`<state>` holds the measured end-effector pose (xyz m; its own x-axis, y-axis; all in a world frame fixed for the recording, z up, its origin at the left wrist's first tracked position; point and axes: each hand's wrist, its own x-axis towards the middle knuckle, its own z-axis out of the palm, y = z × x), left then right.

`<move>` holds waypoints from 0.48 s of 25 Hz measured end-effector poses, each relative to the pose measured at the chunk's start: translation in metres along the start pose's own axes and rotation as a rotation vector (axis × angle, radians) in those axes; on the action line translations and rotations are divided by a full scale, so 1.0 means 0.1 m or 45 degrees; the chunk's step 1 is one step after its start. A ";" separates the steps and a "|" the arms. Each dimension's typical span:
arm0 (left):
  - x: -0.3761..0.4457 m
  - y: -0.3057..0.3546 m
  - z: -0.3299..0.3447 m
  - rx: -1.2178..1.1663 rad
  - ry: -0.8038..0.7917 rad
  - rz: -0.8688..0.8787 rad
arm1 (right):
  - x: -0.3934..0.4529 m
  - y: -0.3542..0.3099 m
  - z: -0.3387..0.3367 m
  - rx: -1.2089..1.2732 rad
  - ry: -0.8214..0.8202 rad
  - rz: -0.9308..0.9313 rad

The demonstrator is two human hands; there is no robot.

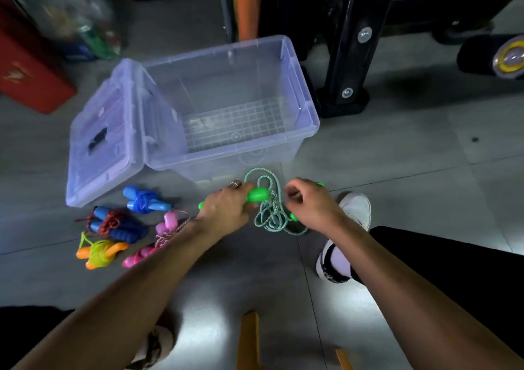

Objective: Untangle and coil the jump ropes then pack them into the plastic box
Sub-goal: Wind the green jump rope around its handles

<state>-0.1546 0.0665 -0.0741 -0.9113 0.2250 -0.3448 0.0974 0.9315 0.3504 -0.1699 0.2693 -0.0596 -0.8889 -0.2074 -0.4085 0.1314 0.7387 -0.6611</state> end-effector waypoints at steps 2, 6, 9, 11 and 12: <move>-0.33 -0.02 -0.39 -0.098 0.068 -0.024 | -0.11 -0.33 -0.06 0.112 -0.013 -0.091; -1.03 0.03 -1.02 -0.420 0.310 -0.048 | -0.58 -0.92 -0.17 0.499 -0.185 -0.160; -1.42 0.08 -1.27 -0.723 0.372 -0.063 | -0.84 -1.25 -0.31 0.425 -0.223 -0.277; -1.68 0.13 -1.37 -0.942 0.408 -0.045 | -0.95 -1.42 -0.36 0.188 -0.219 -0.400; -1.78 0.16 -1.42 -1.042 0.435 -0.040 | -1.00 -1.50 -0.38 0.044 -0.224 -0.459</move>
<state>-0.0479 0.0013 0.1167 -0.9912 -0.0169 -0.1316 -0.1269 0.4102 0.9031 -0.1173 0.2039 0.1044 -0.7924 -0.5583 -0.2457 -0.1582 0.5771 -0.8012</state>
